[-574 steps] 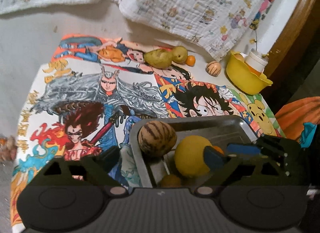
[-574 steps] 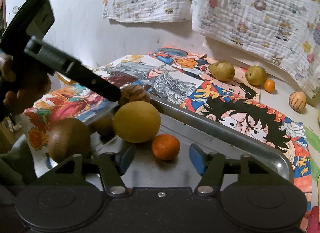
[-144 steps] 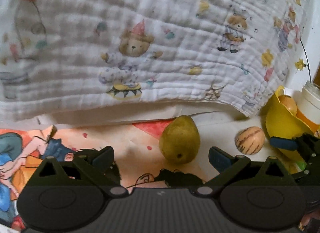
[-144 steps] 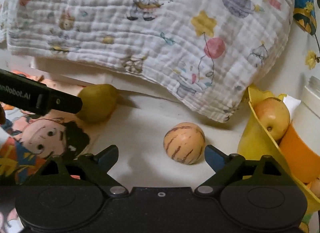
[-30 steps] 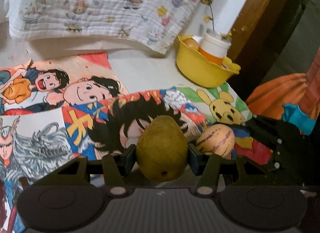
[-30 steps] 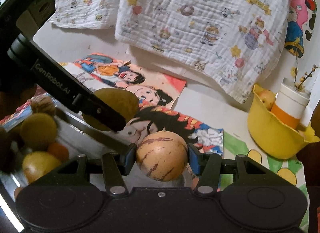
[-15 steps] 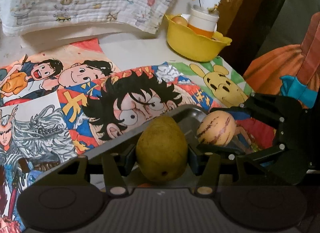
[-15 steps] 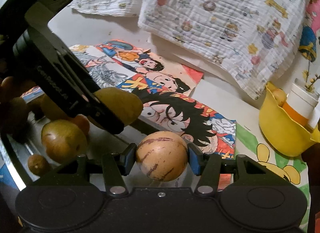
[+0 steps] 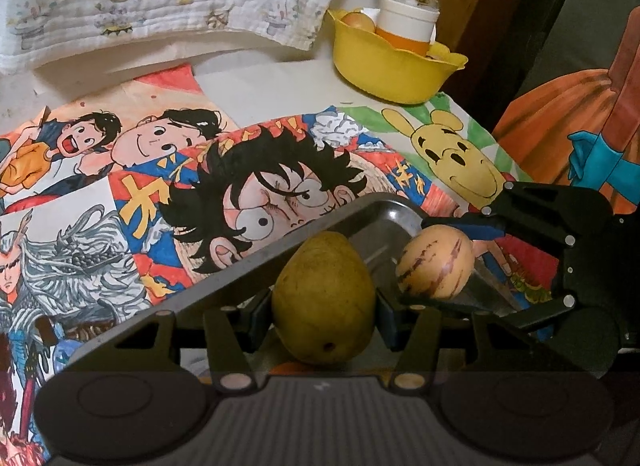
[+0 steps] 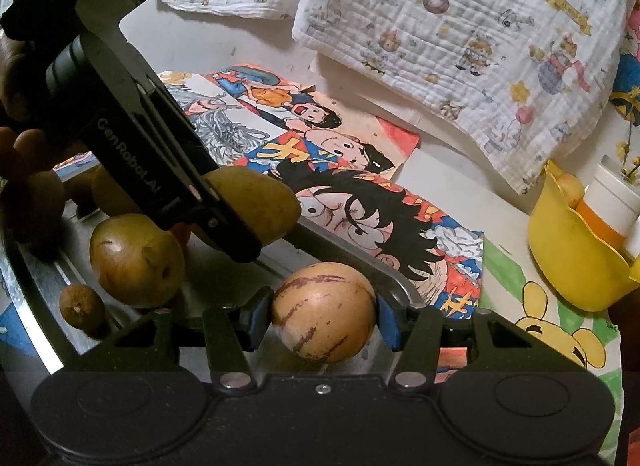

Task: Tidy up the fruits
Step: 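Carry the pear and striped fruit over the metal tray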

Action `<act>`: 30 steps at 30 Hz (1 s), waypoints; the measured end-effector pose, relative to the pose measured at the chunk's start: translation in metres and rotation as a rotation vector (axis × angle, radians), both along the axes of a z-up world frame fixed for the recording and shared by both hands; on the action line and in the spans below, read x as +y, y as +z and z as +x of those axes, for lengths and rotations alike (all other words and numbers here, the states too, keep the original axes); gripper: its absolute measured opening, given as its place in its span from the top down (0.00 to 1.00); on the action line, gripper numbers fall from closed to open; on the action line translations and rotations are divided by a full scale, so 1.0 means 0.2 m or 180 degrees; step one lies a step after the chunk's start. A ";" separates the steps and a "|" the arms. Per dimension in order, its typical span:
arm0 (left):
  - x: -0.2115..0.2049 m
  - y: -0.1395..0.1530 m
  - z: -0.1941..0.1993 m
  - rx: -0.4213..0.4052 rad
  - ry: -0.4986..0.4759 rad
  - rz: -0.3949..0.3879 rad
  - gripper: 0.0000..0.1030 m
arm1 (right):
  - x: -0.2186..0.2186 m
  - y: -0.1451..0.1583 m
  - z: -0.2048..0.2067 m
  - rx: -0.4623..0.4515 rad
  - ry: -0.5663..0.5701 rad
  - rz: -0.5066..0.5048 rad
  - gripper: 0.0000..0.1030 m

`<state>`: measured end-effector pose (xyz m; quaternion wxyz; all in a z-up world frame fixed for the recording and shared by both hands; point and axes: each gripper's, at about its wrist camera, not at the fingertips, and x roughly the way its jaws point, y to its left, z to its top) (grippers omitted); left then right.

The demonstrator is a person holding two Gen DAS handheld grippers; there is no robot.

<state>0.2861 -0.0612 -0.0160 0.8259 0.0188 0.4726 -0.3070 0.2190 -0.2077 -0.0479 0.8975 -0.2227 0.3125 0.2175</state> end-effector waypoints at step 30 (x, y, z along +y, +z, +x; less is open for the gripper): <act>-0.02 -0.04 0.02 0.0154 0.0020 0.0151 0.43 | -0.04 -0.05 -0.01 0.0116 -0.0052 0.0119 0.44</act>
